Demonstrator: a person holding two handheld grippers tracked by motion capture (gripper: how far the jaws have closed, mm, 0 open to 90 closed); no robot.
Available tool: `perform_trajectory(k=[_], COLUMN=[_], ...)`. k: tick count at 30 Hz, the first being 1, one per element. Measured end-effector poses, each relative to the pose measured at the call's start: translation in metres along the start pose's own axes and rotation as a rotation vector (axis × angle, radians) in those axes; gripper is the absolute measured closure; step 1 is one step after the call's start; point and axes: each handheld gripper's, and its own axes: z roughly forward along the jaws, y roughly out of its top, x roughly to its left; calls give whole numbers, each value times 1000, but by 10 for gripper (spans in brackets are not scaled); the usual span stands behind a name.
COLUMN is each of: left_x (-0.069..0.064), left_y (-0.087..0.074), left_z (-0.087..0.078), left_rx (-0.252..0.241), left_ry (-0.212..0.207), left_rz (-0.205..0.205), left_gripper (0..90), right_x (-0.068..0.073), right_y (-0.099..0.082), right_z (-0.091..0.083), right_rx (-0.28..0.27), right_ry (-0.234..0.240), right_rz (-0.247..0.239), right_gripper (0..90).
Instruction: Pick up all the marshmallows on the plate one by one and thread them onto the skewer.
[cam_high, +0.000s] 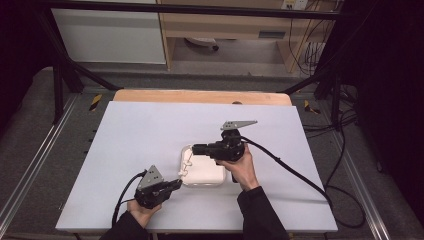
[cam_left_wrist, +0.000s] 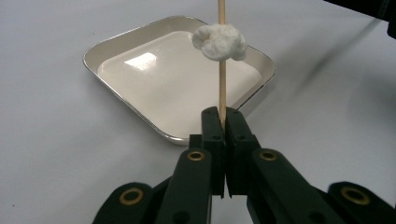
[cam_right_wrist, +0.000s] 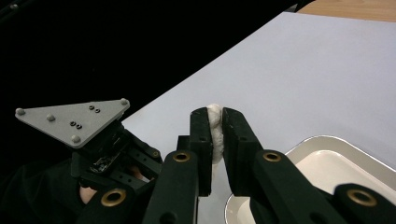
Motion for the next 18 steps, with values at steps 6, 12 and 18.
perform_trajectory(k=[6,12,18], left_x=[0,-1,-2], left_y=[0,1,2], left_z=[1,1,1], left_rx=[18,23,25], left_ry=[-7,1,13], left_rz=[-8,-13,-8], left_gripper=[884,884,884], right_x=[1,1,2], right_y=[-2,-4,-5], right_z=[1,1,2], right_rx=[11,17,18], right_ry=[3,-4,0], right_rz=[-7,-23,-23], right_gripper=[837,837,837])
